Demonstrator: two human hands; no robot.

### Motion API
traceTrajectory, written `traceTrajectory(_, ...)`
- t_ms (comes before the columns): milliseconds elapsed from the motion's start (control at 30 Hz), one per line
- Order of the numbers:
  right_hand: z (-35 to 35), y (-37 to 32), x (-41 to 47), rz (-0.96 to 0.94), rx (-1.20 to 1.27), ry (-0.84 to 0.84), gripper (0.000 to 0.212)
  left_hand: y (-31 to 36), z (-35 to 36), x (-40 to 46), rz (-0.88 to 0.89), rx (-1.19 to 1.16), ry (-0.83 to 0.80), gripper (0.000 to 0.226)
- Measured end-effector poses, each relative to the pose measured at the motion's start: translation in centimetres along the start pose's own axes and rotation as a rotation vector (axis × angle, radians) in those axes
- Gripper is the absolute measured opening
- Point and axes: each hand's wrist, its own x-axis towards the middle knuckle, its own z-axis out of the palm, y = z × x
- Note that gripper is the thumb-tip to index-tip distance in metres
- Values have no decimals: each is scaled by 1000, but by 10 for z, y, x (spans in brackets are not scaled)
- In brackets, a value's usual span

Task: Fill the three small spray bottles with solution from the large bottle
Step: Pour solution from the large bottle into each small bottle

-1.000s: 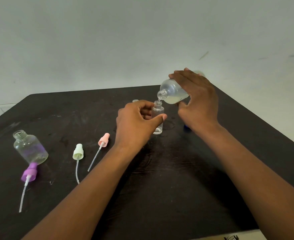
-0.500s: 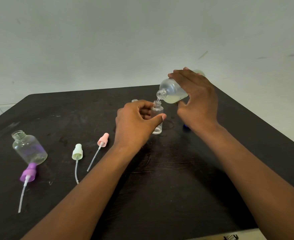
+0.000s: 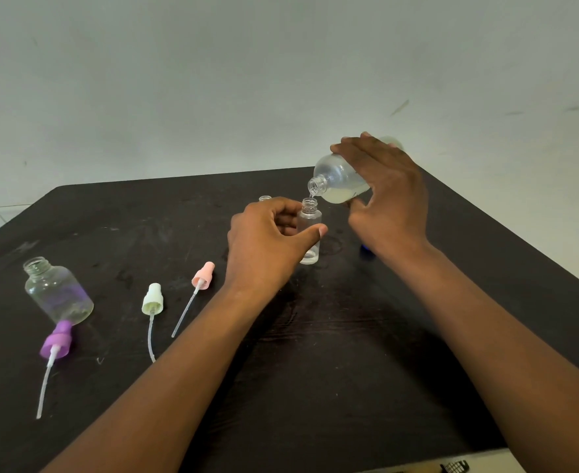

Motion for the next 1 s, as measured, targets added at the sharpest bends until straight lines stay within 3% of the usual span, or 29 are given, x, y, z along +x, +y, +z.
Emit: traceTrajectory(1000, -1, 0, 0, -13, -16, 5, 72, -3, 1, 1, 13, 3, 2, 33)
